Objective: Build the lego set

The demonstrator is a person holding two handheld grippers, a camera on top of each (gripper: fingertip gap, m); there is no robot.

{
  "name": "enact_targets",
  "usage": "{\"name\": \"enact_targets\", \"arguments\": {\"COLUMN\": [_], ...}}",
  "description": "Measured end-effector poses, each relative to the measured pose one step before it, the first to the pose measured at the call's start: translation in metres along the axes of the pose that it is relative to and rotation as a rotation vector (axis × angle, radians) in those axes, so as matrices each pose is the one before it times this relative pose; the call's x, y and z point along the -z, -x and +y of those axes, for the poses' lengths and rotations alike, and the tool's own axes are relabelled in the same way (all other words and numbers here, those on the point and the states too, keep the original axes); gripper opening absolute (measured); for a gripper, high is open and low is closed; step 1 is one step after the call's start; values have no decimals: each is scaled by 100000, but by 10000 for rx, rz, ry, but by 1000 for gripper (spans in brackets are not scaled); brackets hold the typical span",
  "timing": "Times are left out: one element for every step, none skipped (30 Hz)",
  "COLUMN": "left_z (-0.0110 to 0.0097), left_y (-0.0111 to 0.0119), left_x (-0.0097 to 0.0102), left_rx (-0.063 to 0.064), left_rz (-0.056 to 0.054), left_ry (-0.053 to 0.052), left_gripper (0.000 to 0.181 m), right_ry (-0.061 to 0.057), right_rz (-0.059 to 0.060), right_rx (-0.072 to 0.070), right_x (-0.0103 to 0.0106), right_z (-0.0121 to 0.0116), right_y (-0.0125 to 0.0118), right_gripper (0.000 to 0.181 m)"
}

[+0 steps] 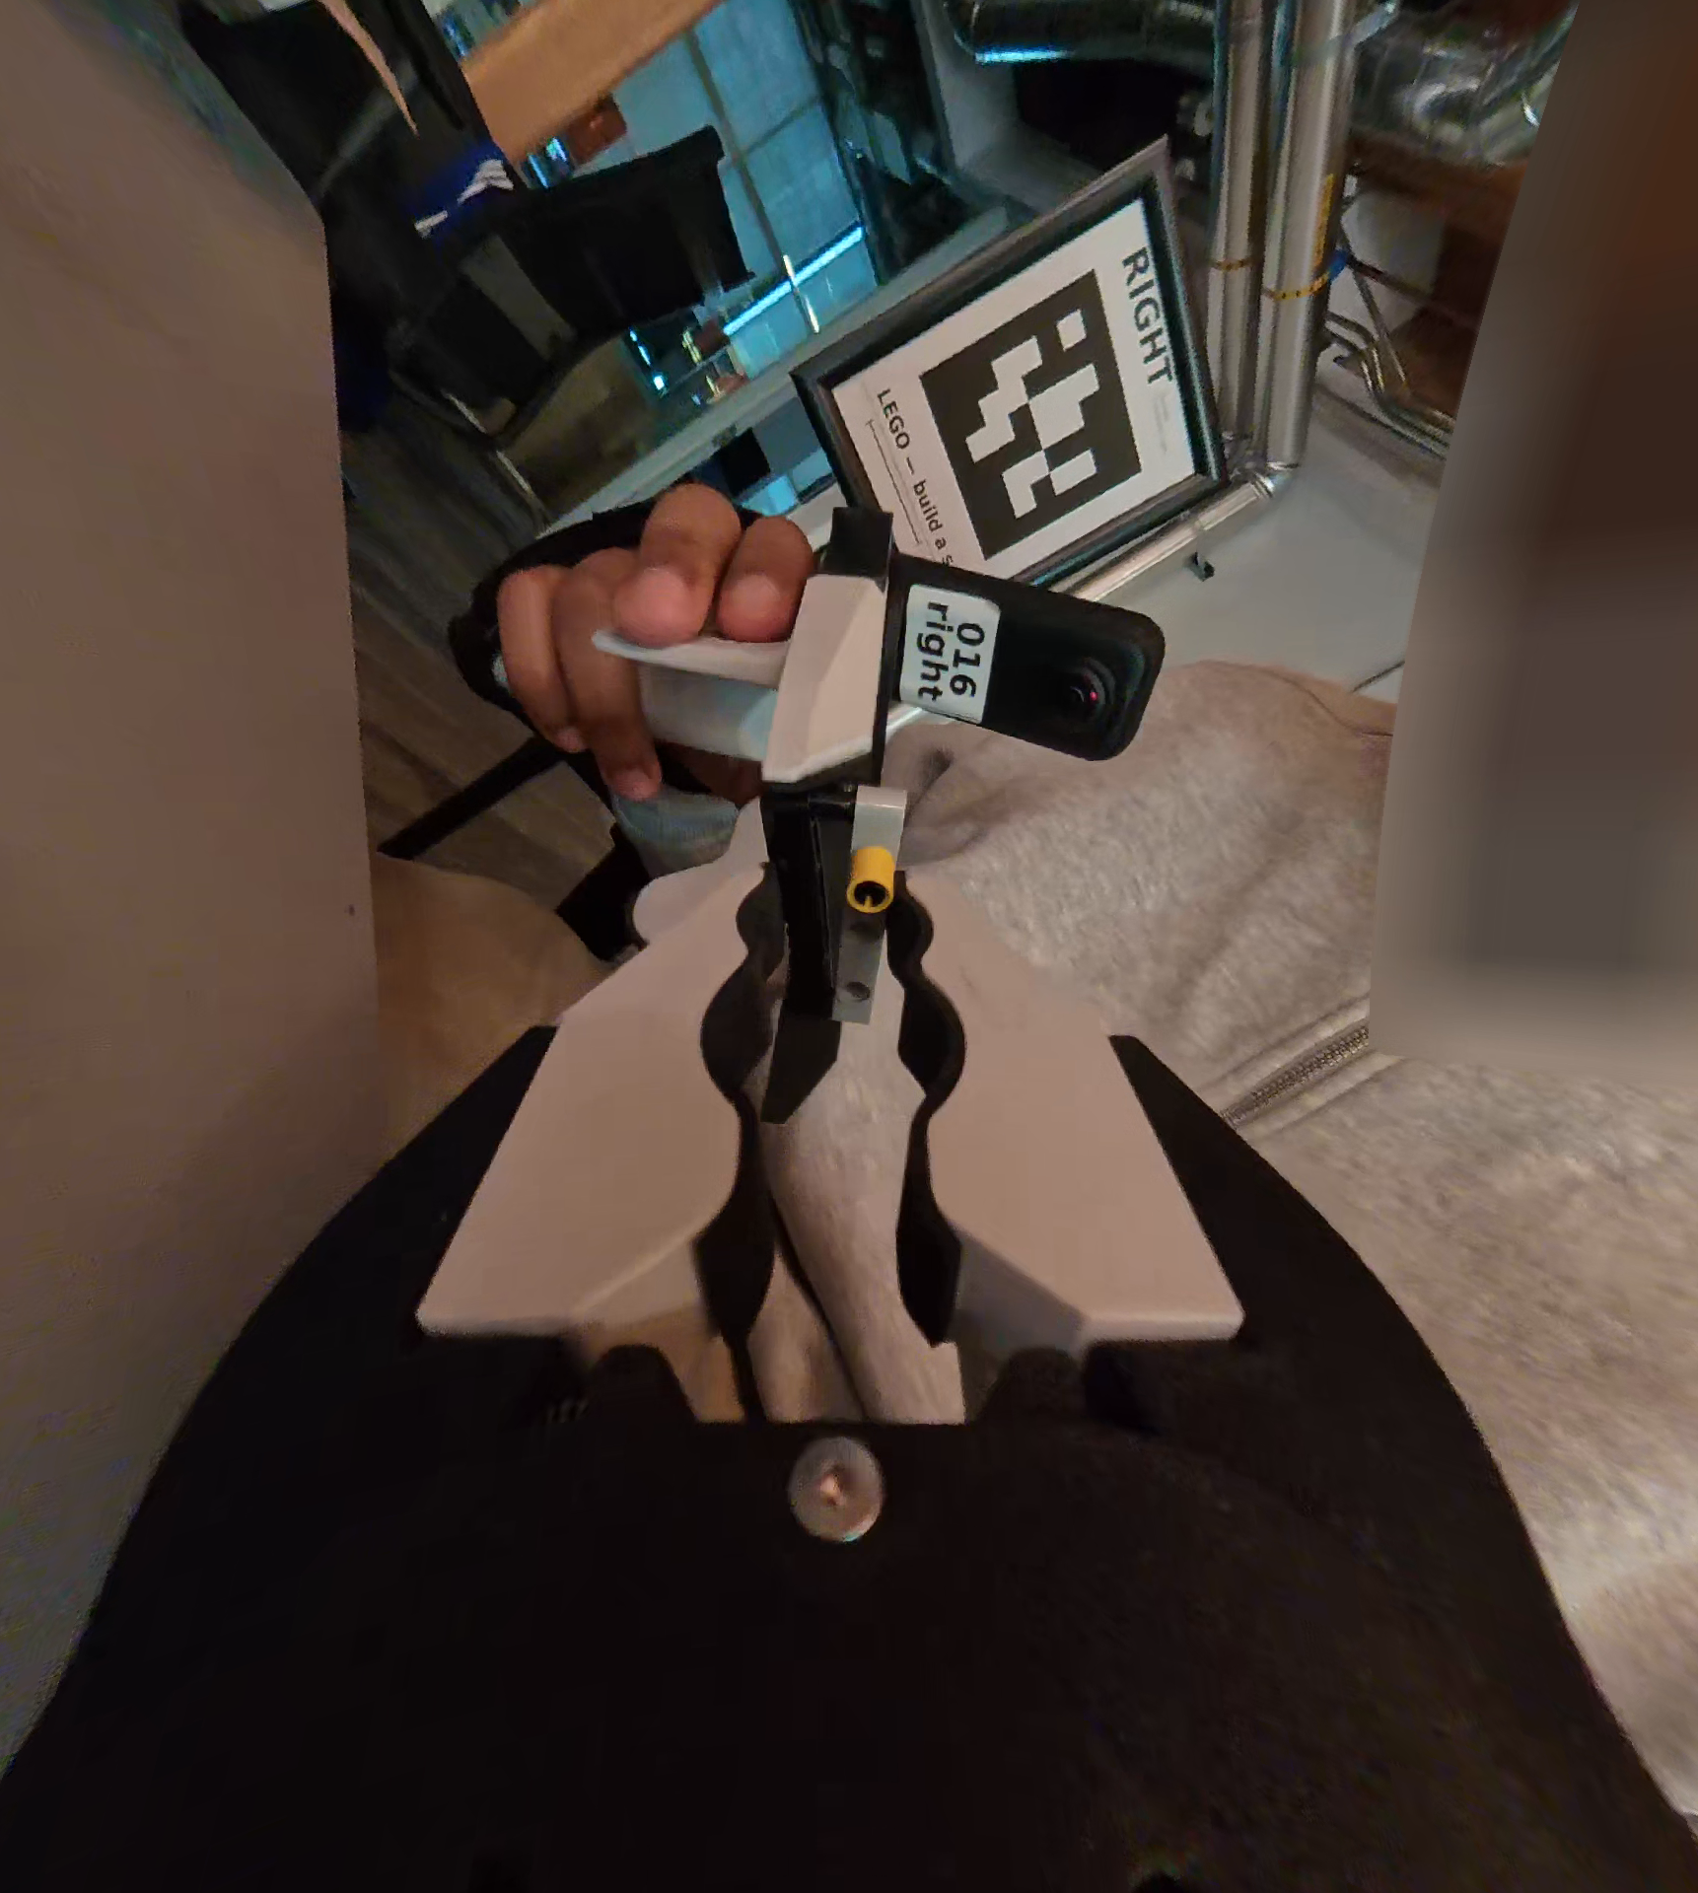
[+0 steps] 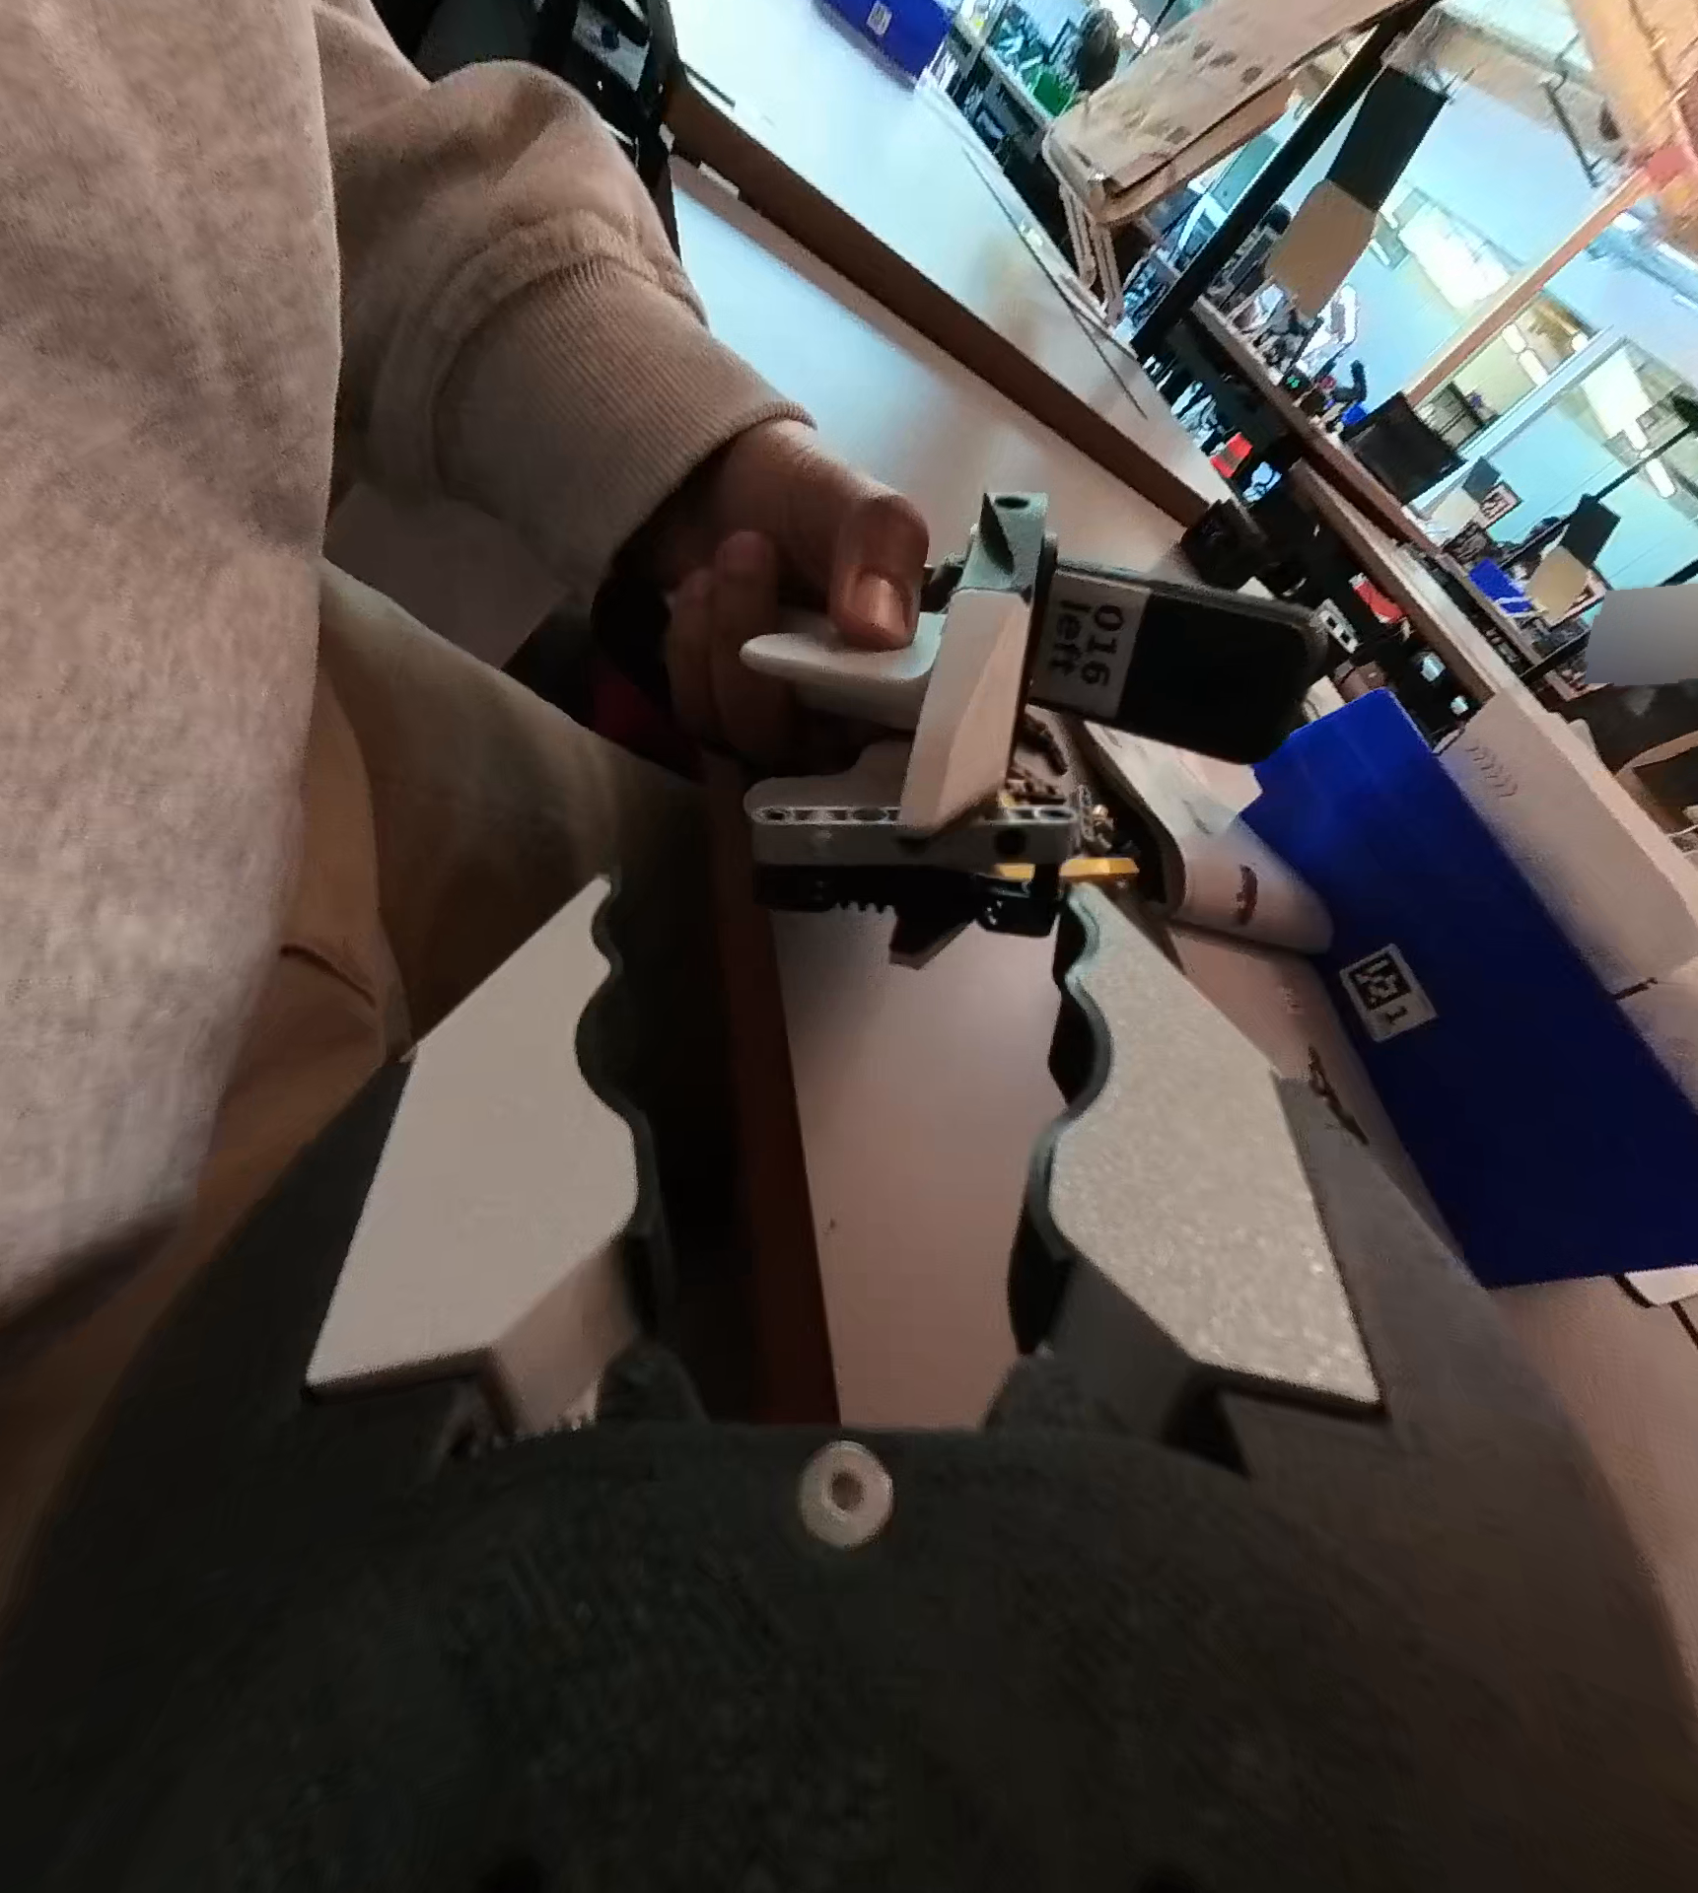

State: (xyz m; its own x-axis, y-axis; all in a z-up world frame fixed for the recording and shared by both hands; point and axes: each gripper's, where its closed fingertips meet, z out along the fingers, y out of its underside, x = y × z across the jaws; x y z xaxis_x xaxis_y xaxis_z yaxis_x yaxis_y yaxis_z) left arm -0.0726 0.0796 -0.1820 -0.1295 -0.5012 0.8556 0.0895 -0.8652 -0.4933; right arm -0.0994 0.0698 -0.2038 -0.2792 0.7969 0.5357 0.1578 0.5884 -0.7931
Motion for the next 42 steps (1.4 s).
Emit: {"name": "enact_targets", "arguments": {"left_z": [189,185,126,57,87,127,111,88,63,81,40,4,54,69,-69,-211,-312,-491,-451,-48,175,227,178,89,99,86,-2,-34,-11,-11,32,60,79,155,37,-55,15,14,24,97,26,-22], "left_y": [-41,-31,8,36,-8,21,63,37,-66,-132,-60,-32,-4,-1,-1,-12,-53,-25,82,-8,-121,-38,21,-11,46,136,107,91,123,21,41,160,220,230,131,32,-47,-65,-90,-112,-121,-80], "left_x": [-108,-124,-136,-116,-94,-91,-100,-113,-77,-36,-17,-10,-18,-65,-45,11,105,213,253,114,-29,-109,-119,-75,-57,-53,-32,-2,-10,-26,-24,-54,-104,-133,-90,-3,-15,-18,-3,-6,19,8], "left_rx": [80,106,146,118,78,71,91,105,71,70,72,81,89,60,39,97,129,100,105,61,-51,-60,-12,3,-14,-37,-29,3,11,-15,-15,0,-22,-41,-16,0,-27,-4,15,6,10,18], "left_rz": [58,78,62,39,38,5,-16,22,78,103,59,48,33,23,14,58,97,48,-19,20,52,-2,-12,26,-32,-112,-84,-65,-77,-24,-30,-113,-158,-169,-88,-16,20,54,61,80,84,59], "left_ry": [111,104,64,26,43,82,63,51,25,33,14,-10,32,32,-63,-158,-212,-323,-282,-34,115,146,122,59,68,54,-8,-17,-7,-1,27,36,56,102,30,-35,14,16,23,62,25,-21], "left_gripper": [16,16,16,16,16,16,16,16,16,16,16,16,16,16,16,16,16,17,16,16,16,16,16,16,16,16,16,16,16,16,16,16,16,16,16,16,16,16,16,17,17,17], "right_ry": [17,-20,34,43,-2,32,102,117,74,70,97,89,50,29,63,81,100,188,182,1,-131,-160,-207,-207,-106,-15,29,85,98,30,43,73,13,13,24,-27,-47,-74,-121,-155,-114,-36], "right_rz": [2,17,19,30,38,25,16,62,90,79,69,86,98,93,67,-9,-140,-209,-173,-66,-18,-71,-185,-242,-291,-282,-238,-160,-26,21,29,36,-5,-30,3,29,2,-4,-22,-32,17,41], "right_rx": [43,88,84,85,118,159,209,263,285,252,222,207,162,88,-3,-117,-268,-351,-290,-143,-184,-354,-478,-526,-532,-480,-368,-250,-111,-11,-15,-11,-6,12,47,75,65,38,16,-2,39,132], "right_x": [54,83,53,54,72,27,-24,-49,-11,2,-9,-3,21,29,-10,-89,-193,-269,-215,15,194,238,231,191,144,113,72,13,14,15,-5,-10,-7,-9,-4,22,27,16,20,8,11,20], "right_z": [53,-21,36,84,39,78,140,99,10,23,68,89,40,18,72,82,89,147,87,-137,-254,-227,-224,-218,-132,-67,-34,35,62,-7,68,118,53,65,76,5,-50,-71,-92,-134,-101,-40], "right_y": [22,12,0,-16,-14,36,89,69,18,0,-12,-44,-103,-126,-113,-8,188,295,232,49,-131,-158,-62,-13,66,97,127,111,-34,-23,-33,-70,-9,40,11,-31,16,8,34,55,-13,-10], "right_gripper": [80,76,74,71,68,66,66,66,66,65,65,64,60,57,55,58,68,82,92,93,88,79,74,70,68,67,69,71,71,71,69,66,64,61,62,62,62,62,62,62,62,62]}}
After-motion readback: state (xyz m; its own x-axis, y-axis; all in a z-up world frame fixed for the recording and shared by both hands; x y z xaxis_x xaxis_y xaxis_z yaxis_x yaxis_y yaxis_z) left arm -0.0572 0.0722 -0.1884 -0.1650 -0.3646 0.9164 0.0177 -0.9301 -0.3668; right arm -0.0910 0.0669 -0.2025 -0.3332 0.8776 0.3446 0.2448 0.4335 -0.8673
